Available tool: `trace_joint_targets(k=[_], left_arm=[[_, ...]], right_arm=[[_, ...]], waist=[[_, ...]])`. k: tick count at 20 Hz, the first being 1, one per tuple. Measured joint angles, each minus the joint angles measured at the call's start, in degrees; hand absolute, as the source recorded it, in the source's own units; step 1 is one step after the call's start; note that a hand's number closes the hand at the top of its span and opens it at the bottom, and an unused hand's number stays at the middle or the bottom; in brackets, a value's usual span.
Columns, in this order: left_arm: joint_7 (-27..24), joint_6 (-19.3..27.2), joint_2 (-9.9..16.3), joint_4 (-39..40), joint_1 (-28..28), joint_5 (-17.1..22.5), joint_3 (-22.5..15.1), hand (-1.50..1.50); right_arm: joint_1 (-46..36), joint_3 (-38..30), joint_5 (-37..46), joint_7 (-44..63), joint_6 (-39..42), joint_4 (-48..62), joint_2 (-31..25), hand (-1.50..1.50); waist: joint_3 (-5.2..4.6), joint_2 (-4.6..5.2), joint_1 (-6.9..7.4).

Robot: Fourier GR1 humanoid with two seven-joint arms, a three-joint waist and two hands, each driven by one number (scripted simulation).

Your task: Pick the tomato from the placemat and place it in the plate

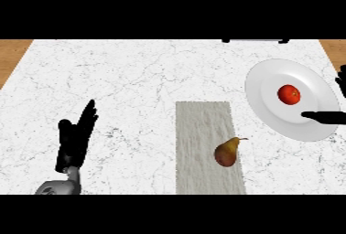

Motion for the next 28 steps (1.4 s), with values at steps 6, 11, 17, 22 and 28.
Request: trace_joint_targets(k=[6, 11, 17, 22, 28], left_arm=[[0.88, 0.01, -0.16, -2.42, 1.2, -0.54, -0.54, 0.0], [0.18, -0.58, 0.35, -0.64, 0.18, -0.02, 0.6, 0.0], [-0.48, -0.29, -0.36, 0.32, 0.22, -0.54, 0.29, 0.0], [0.55, 0.24, -1.2, -0.65, 0.23, -1.13, -0.55, 0.0], [0.09, -0.29, -0.67, -0.47, -0.11, -0.67, 0.18, 0.0]], right_arm=[[0.79, 0.29, -0.29, -0.47, -1.21, 1.69, -1.59, -1.5], [1.0, -0.06, -0.78, -0.31, -1.37, 2.85, -4.19, -1.5], [2.99, -1.08, -2.1, -2.55, -1.74, 3.99, -5.36, -1.5], [4.25, -2.3, -3.43, -3.68, -1.69, 4.65, -7.33, -1.5], [5.89, -3.45, -4.49, -3.57, -2.97, 5.56, -9.45, -1.5]], waist=[[0.02, -0.04, 0.08], [0.03, 0.05, 0.16], [0.08, 0.14, 0.23], [0.11, 0.17, 0.37], [0.16, 0.28, 0.55]])
